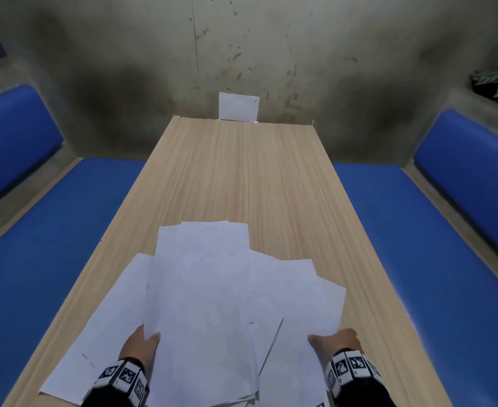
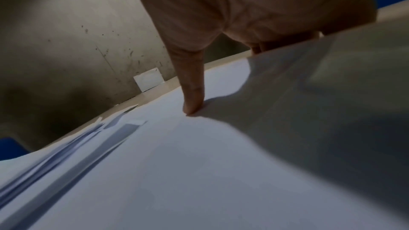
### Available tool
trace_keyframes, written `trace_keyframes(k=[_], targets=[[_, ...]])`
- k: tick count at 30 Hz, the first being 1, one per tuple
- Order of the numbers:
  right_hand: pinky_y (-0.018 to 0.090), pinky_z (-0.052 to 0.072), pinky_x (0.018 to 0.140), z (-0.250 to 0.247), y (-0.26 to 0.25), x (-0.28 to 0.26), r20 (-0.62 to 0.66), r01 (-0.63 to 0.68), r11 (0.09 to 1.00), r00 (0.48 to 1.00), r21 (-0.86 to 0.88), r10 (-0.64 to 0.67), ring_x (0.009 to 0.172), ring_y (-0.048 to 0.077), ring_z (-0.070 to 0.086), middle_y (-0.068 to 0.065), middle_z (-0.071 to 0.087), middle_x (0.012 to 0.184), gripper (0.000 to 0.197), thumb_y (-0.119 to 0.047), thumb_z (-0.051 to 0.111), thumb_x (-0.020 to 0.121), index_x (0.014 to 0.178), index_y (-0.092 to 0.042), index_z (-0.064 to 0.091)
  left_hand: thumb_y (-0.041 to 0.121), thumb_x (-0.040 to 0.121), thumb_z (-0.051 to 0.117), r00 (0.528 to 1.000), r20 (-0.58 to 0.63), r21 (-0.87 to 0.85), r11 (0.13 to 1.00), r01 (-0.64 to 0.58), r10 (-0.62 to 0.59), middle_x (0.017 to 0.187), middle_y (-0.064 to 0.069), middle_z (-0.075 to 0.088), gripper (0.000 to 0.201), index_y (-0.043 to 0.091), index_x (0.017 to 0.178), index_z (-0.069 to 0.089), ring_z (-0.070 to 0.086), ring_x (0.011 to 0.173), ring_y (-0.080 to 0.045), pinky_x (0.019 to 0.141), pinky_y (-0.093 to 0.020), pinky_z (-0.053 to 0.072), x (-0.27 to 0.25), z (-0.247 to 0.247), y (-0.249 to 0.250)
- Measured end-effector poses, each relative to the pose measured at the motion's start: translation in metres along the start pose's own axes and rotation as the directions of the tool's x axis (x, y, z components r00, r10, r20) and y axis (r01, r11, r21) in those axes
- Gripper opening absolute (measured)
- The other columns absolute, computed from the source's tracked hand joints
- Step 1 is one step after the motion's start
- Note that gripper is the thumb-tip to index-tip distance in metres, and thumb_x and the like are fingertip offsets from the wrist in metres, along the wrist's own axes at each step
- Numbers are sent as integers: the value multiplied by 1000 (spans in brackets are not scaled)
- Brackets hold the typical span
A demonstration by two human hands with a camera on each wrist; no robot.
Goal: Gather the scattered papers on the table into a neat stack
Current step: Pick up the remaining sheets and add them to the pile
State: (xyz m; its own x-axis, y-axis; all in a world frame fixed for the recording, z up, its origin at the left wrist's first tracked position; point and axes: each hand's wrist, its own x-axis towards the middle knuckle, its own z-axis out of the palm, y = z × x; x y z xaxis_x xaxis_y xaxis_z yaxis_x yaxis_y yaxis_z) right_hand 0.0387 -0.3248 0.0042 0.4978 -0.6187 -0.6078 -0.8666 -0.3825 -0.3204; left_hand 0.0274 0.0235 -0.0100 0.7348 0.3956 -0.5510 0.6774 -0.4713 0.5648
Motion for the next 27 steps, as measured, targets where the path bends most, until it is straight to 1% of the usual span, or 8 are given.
trace_keyframes(k=[3,7,10,13,17,21,25,27], targets=[[38,54,85,7,-7,-7,-37,13,996,999,-91,-17,96,31,57,10,42,94,52,-35,71,52,93,-9,53,11,93,44,1000,-10,0,1000,16,-16,143,-24,42,46,-6,136,37,40,132,-36,108,-38,30,0,1,-1],[42,55,83,17,-18,-6,0,40,987,999,156,-41,92,37,60,18,53,106,64,-22,74,63,115,1,45,12,93,44,1000,-9,12,1000,24,-24,141,-22,46,45,-5,134,39,43,130,-35,107,-37,32,1,2,-3],[44,51,90,24,-23,-3,31,11,941,999,338,-23,103,38,58,24,57,116,79,-31,78,63,121,6,38,12,93,44,1000,-6,12,1000,15,-15,141,-22,46,45,-4,134,40,43,129,-36,107,-37,32,1,2,-4],[42,47,95,28,-26,-9,-11,-2,983,1000,185,4,115,36,53,19,51,126,90,-47,81,54,121,0,44,11,93,44,1000,-9,17,1000,23,-23,141,-23,46,45,-5,134,39,43,129,-36,106,-37,32,0,2,-3],[40,47,95,33,-30,-18,-55,34,998,998,46,-31,114,35,54,18,51,125,78,-36,84,58,116,-1,45,13,92,45,1000,-18,12,1000,13,-13,137,-23,50,42,-4,131,44,46,126,-36,104,-37,34,4,4,-6],[32,51,81,38,-40,-14,32,44,980,998,193,-51,107,32,61,20,61,119,52,-12,71,75,117,4,47,13,92,45,1000,-26,8,1000,13,-13,136,-23,51,41,-3,130,44,47,126,-35,104,-37,35,4,5,-8],[26,41,72,33,-43,-14,133,65,950,985,305,-109,86,28,57,14,58,95,16,-12,53,85,95,1,56,13,93,44,999,-33,-4,1000,17,-17,138,-23,49,43,-4,132,42,45,127,-35,105,-37,34,3,7,-8],[29,46,74,36,-42,-21,148,110,937,975,331,-166,85,30,59,13,60,91,24,-23,61,82,89,-2,53,14,93,44,999,-27,-18,1000,18,-18,141,-22,46,45,-4,134,39,43,130,-35,107,-37,32,2,10,-6]])
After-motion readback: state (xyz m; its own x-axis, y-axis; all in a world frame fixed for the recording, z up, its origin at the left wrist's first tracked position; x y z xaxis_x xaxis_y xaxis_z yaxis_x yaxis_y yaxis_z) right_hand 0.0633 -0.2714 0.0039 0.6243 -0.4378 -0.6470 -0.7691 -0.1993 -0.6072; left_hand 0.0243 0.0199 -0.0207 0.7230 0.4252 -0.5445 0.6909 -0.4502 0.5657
